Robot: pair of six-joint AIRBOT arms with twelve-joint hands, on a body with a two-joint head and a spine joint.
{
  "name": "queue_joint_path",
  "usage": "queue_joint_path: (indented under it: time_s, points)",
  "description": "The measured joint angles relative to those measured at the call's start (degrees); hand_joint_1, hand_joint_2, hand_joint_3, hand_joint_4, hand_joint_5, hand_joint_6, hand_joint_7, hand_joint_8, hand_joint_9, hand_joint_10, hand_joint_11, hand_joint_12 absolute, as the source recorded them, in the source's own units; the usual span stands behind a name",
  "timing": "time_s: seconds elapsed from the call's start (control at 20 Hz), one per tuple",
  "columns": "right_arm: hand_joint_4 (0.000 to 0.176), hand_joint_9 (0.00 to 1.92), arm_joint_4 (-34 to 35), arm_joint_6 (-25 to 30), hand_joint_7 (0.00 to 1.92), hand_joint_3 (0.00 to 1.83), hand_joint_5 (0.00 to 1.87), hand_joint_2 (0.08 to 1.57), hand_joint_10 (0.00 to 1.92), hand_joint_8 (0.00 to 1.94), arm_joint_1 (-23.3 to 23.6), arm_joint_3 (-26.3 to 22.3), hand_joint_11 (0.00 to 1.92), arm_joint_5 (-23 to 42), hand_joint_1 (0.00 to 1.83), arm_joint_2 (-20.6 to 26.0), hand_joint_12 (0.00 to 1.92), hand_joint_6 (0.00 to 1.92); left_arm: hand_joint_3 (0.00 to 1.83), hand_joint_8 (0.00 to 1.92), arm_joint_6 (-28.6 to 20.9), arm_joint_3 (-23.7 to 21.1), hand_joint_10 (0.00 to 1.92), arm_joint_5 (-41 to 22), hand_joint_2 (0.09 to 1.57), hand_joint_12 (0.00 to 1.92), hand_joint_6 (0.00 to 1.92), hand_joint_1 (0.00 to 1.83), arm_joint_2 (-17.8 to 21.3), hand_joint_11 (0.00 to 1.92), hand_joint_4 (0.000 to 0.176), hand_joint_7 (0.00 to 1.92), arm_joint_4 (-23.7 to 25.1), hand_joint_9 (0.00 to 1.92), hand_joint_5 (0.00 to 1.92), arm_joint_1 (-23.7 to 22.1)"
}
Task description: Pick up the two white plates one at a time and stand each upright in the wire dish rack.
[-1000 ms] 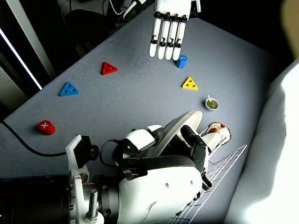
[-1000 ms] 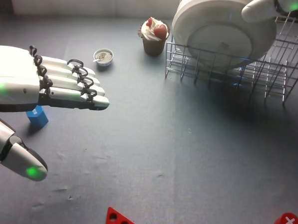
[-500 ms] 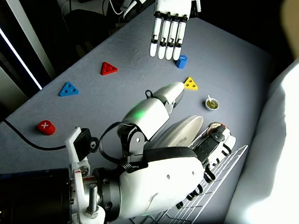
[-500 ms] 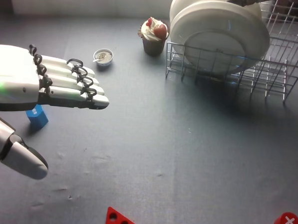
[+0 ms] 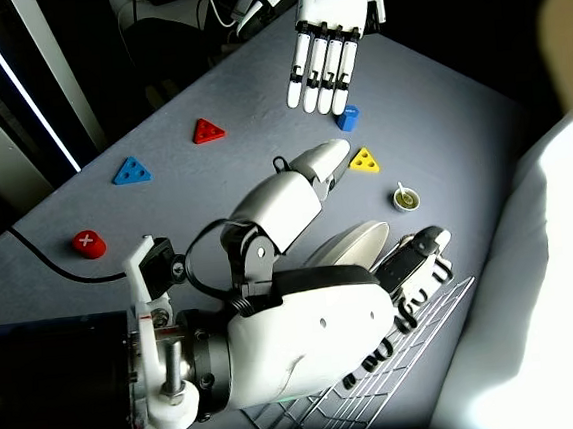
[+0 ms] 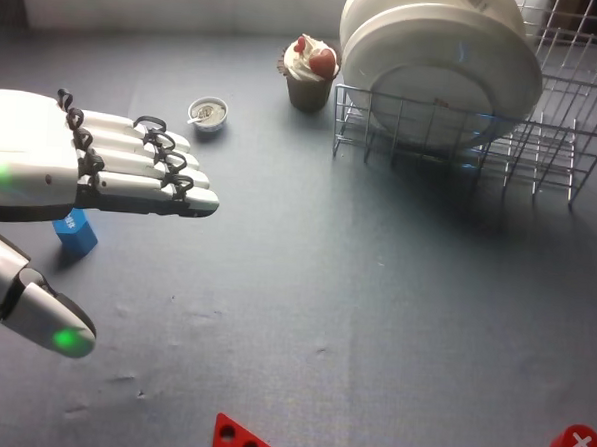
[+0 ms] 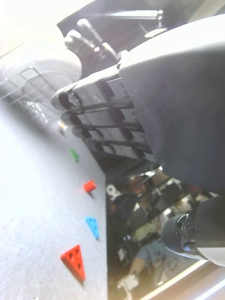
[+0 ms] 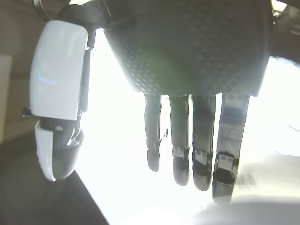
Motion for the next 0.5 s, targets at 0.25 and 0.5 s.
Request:
queue_joint_path:
  time_s: [0.25, 0.5]
  points:
    - [0.102, 0.45, -0.35, -3.37, 0.45, 0.01, 0.44, 0.9, 0.01, 0.0, 2.1, -4.02, 0.43, 4.0, 0.77, 2.95, 0.14, 0.0, 0.0, 0.01, 0.0, -0.02, 0.01, -0.02, 0.92, 0.01, 0.01, 0.0, 0.0, 0.13, 0.0, 0.13, 0.0, 0.13, 0.08, 0.0]
    - [0.111, 0.38, -1.51, -12.74, 0.36, 0.0, 0.4, 0.88, 0.0, 0.0, 2.16, -9.22, 0.4, 15.78, 0.71, 6.69, 0.12, 0.0, 0.0, 0.0, 0.0, -0.11, 0.0, -0.15, 0.92, 0.01, 0.0, 0.0, 0.0, 0.12, 0.0, 0.12, 0.13, 0.12, 0.08, 0.0]
